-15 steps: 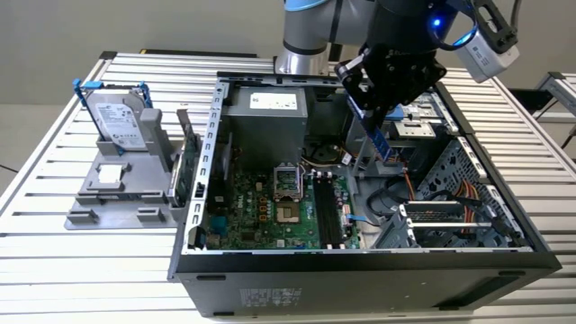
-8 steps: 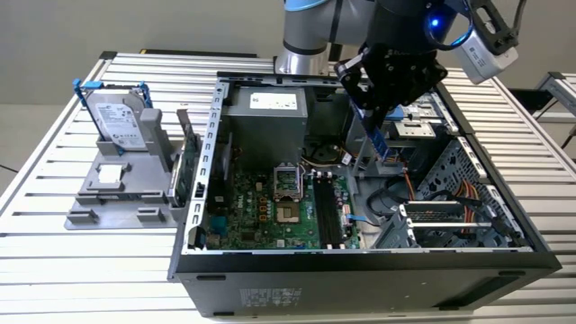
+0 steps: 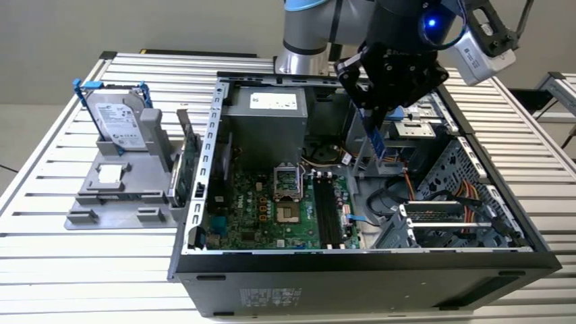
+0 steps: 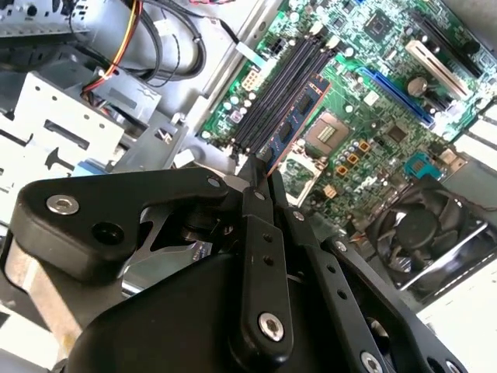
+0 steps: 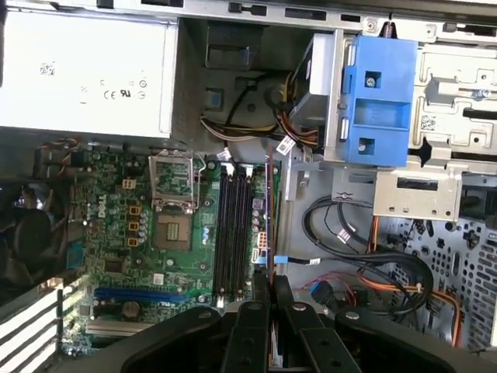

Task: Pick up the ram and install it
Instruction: 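Insert the ram into the slot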

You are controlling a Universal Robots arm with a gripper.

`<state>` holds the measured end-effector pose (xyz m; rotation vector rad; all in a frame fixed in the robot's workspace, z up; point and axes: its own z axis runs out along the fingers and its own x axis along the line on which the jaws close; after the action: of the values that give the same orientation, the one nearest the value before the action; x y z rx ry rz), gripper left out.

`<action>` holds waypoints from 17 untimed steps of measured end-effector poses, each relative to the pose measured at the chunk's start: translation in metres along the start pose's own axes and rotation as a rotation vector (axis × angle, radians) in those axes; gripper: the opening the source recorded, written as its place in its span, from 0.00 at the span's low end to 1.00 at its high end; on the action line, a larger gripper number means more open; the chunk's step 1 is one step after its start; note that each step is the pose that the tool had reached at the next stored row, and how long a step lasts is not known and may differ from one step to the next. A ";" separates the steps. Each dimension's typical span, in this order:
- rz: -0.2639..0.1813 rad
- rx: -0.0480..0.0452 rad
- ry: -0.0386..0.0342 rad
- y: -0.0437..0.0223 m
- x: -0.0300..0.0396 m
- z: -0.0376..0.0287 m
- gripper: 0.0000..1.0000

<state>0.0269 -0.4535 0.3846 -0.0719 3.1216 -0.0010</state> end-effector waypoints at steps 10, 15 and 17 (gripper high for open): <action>0.093 0.0018 0.0001 0.0001 0.0002 0.0002 0.00; 0.136 0.0026 0.0001 0.0001 0.0002 0.0003 0.00; 0.154 0.0029 0.0001 0.0002 0.0002 0.0003 0.00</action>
<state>0.0266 -0.4534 0.3843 0.1680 3.1180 -0.0033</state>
